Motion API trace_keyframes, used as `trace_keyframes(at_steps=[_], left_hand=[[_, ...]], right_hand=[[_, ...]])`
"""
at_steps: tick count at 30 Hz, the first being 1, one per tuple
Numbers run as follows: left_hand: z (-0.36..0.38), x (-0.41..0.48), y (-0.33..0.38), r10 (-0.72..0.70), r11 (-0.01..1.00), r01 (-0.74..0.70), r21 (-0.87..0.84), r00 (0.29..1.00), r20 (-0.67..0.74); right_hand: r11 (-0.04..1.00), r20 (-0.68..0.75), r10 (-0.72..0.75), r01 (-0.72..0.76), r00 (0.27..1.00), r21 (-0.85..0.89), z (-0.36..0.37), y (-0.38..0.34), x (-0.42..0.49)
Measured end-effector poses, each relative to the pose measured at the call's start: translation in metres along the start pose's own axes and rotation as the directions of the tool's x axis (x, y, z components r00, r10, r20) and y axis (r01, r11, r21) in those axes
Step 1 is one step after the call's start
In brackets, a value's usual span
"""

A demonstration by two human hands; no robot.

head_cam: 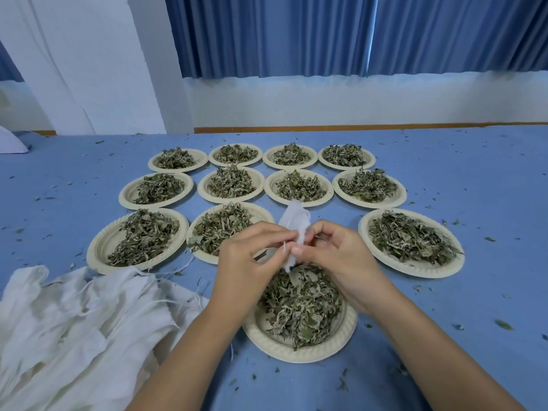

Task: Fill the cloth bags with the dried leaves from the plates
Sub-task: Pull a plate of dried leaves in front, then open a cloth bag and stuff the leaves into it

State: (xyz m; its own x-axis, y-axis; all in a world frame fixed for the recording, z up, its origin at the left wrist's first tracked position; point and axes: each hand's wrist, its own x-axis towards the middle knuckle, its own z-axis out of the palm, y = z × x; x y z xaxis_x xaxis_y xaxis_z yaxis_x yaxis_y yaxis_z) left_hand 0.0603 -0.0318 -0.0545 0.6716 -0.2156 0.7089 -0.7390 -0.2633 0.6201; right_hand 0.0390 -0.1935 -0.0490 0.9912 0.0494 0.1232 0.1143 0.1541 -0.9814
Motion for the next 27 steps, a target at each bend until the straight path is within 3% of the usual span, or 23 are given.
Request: trace_keyframes(at_steps=[3,9,14,19,21,22,24,25,27], left_hand=[[-0.003,-0.001,0.000,0.019,1.000,-0.019,0.017,1.000,-0.015],[-0.004,0.000,0.004,0.058,0.997,-0.060,0.040,0.997,0.050],[-0.005,0.000,0.002,-0.201,0.978,0.200,-0.063,0.980,-0.007],[0.000,-0.002,0.001,-0.313,0.949,0.314,-0.006,0.947,0.079],[-0.003,-0.001,0.001,-0.358,0.934,0.358,-0.016,0.934,0.001],[-0.008,0.000,0.001,-0.367,0.930,0.368,0.000,0.926,-0.085],[-0.020,0.005,0.000,-0.275,0.941,0.317,0.120,0.920,-0.280],[-0.025,0.007,0.000,-0.147,0.941,0.237,0.241,0.928,-0.342],[-0.030,0.006,-0.001,0.131,0.883,0.040,0.468,0.937,-0.325]], right_hand=[[0.992,0.039,-0.007,0.002,0.999,0.128,0.001,-0.004,-0.002],[0.997,-0.016,-0.002,0.003,1.000,0.073,0.002,-0.004,-0.002],[1.000,-0.037,-0.017,0.017,0.999,-0.003,0.001,-0.002,-0.001],[0.997,0.015,-0.063,0.064,0.998,-0.051,0.001,-0.004,-0.002],[0.972,0.049,-0.088,0.096,0.995,-0.214,-0.004,-0.010,-0.002],[0.910,0.081,-0.114,0.136,0.990,-0.392,-0.011,-0.014,-0.002],[0.645,0.183,-0.081,0.191,0.980,-0.740,-0.027,-0.024,-0.002],[0.524,0.238,-0.003,0.205,0.971,-0.827,-0.033,-0.027,-0.002],[0.405,0.314,0.152,0.231,0.937,-0.885,-0.038,-0.027,-0.003]])
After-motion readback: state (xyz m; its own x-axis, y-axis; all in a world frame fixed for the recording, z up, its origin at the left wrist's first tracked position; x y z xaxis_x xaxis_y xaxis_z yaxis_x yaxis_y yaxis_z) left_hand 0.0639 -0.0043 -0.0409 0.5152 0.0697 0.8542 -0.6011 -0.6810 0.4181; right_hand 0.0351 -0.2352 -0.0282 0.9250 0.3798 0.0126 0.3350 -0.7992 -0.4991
